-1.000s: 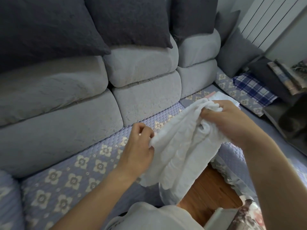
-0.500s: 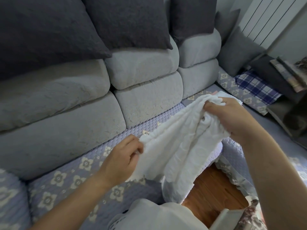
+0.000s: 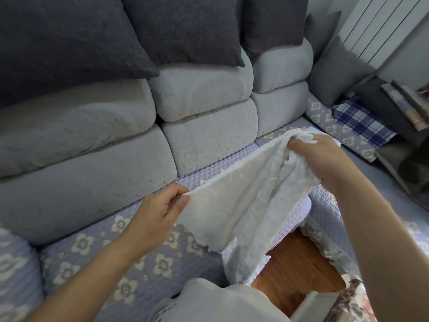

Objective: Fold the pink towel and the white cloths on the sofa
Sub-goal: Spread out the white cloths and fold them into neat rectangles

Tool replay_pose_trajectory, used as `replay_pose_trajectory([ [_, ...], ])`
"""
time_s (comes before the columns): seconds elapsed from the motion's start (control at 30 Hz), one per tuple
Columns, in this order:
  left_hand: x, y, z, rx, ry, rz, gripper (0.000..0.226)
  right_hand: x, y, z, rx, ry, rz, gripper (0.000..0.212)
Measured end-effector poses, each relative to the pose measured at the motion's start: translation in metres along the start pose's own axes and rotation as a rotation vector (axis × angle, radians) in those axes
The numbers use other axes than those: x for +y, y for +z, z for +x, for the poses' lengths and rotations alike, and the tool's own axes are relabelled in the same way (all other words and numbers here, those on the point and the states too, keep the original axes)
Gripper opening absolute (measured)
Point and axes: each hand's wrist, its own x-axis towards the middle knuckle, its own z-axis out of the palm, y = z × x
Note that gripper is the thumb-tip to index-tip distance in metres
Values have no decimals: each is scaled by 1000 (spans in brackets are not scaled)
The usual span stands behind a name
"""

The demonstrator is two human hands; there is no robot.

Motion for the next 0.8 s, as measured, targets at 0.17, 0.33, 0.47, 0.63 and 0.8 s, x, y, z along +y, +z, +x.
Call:
replay_pose_trajectory([
  [0.17,-13,-2,-6,-8,110,271,33,-2,-2,0,-6,-13,29,16],
  [0.33,-11,27,-19,-298,-8,388,6,-3,3,-3,-38,-15,31,14],
  [0.47,-26,75,-10,-361,-42,398,19,-11,17,-13,-103,-56,-39,30],
  [0.63,-32,101,25,-294,-87,330,31,-19,23,-25,-143,-95,-68,30],
  [0.8,-35,106,42,-594,-31,288,35,-20,22,-31,-161,-81,-75,20],
])
